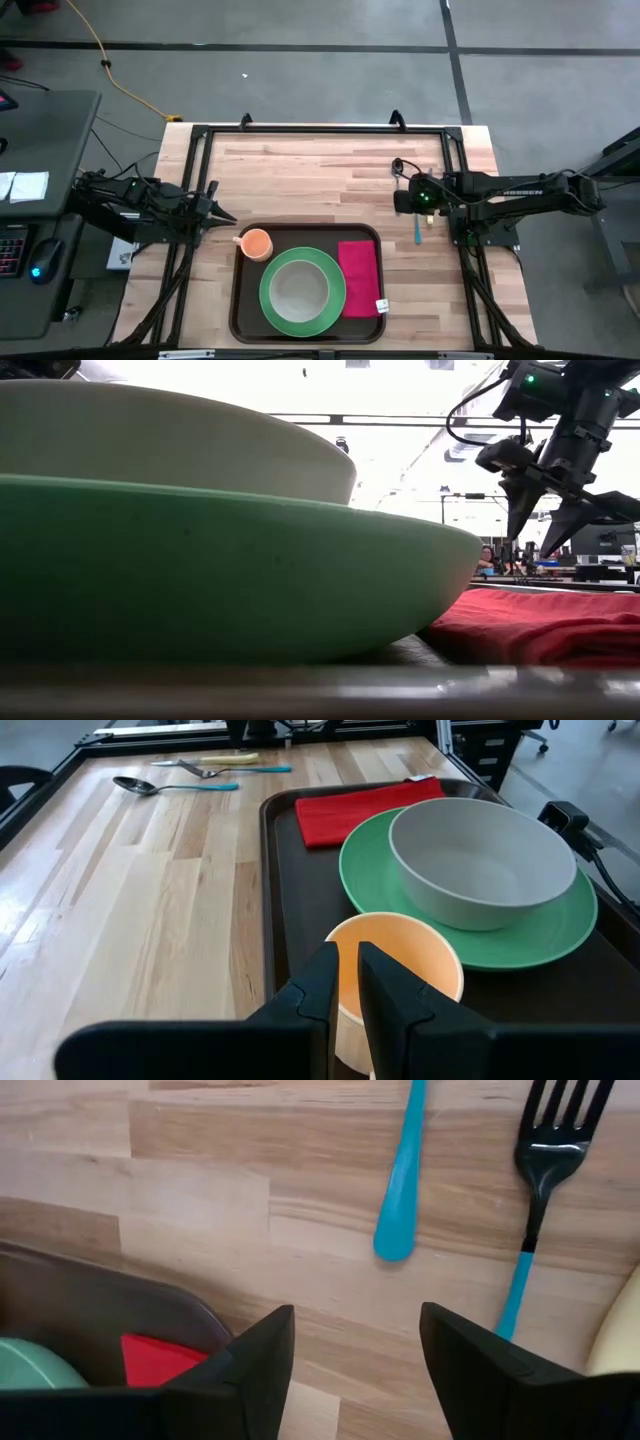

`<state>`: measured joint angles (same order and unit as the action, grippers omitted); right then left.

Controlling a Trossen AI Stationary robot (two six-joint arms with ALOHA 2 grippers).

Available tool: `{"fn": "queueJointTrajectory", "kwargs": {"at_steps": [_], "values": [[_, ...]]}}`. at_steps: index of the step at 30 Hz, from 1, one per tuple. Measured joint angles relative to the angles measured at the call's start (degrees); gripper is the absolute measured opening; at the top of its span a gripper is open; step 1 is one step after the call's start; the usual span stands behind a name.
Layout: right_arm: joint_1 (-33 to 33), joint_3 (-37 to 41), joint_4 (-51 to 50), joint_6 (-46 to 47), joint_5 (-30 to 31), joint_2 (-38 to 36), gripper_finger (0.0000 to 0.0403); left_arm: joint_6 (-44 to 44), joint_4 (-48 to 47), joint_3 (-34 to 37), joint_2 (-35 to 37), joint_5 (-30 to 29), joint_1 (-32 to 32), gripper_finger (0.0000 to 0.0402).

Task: Set up tray
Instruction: Put the blue fork on top of the red napkin on the brown tray

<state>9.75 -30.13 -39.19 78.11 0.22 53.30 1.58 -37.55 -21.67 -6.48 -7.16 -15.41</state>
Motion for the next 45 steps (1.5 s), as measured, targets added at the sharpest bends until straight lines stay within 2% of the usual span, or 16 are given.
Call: {"fn": "queueJointTrajectory", "kwargs": {"at_steps": [14,23,36,45], "values": [[0.00,-0.18,-2.64,2.66,1.47,0.00,0.0200,0.34,0.01,0.00,0.00,0.02,-0.01,0.0074],[0.03,-8.70,-18.57,-0.69,5.84,0.98,0.0200,0.35,-0.01,0.00,0.00,0.02,-0.01,0.0074],[0.03,-11.15,-20.12,-5.11,3.99,15.85,0.0202,0.19,-0.05,0.00,0.01,0.03,0.00,0.0074],[0.03,-11.14,-19.65,-6.59,4.97,19.92,0.0206,0.20,-0.07,0.00,0.00,0.02,-0.01,0.0074]]}}
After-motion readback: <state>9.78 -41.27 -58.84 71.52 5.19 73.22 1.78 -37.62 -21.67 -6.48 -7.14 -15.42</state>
